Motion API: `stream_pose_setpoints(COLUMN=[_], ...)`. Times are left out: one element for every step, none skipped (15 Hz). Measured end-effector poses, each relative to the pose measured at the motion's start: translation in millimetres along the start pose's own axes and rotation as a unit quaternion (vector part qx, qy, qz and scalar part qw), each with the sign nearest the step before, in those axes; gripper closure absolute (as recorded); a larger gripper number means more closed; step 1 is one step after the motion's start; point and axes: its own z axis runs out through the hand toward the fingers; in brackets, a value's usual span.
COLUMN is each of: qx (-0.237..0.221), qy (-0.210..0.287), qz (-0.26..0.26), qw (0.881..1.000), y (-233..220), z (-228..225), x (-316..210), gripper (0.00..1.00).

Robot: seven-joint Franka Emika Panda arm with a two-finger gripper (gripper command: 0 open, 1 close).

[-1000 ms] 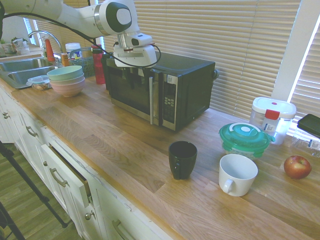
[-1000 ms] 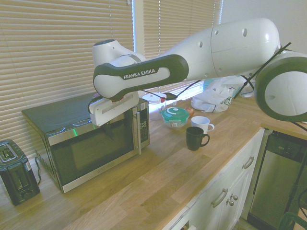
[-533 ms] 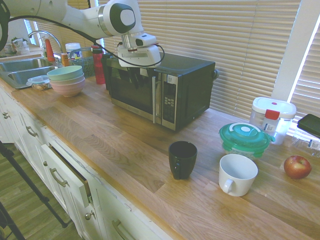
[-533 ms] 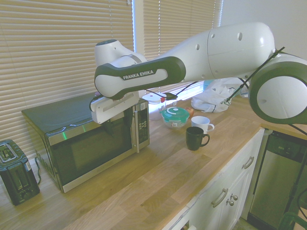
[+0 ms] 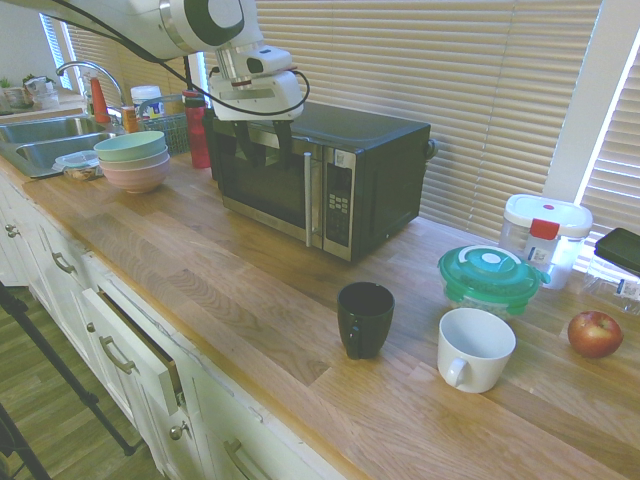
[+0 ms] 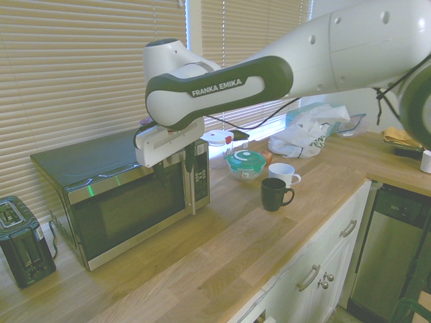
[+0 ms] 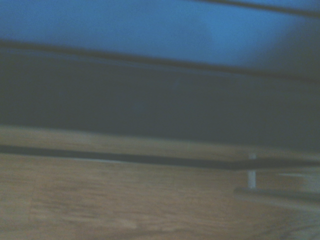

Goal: Close the microwave

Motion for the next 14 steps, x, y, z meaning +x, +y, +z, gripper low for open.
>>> stream_pose_setpoints(qx=[0.0,-0.002,-0.003,-0.004,-0.006,-0.007,-0.006,-0.004,-0.002,0.0,0.002,0.004,0.007,0.01], qy=[-0.002,-0.005,-0.006,-0.007,-0.008,-0.008,-0.007,-0.006,-0.004,-0.002,-0.001,0.001,0.004,0.007], qz=[-0.001,-0.002,-0.003,-0.002,0.002,0.005,0.008,0.01,0.012,0.013,0.012,0.01,0.01,0.009], qw=[1.0,1.0,1.0,1.0,1.0,1.0,1.0,1.0,1.0,1.0,1.0,1.0,1.0,1.0], y=[9,18,28,38,50,62,75,88,102,115,126,138,150,161], z=[-1,2,7,12,17,20,26,31,36,39,40,40,41,44], x=[-9,-17,-24,-30,-37,-44,-50,-57,-65,-74,-86,-100,-113,-127], gripper=[0.0,0.0,0.0,0.0,0.0,0.0,0.0,0.0,0.0,0.0,0.0,0.0,0.0,0.0])
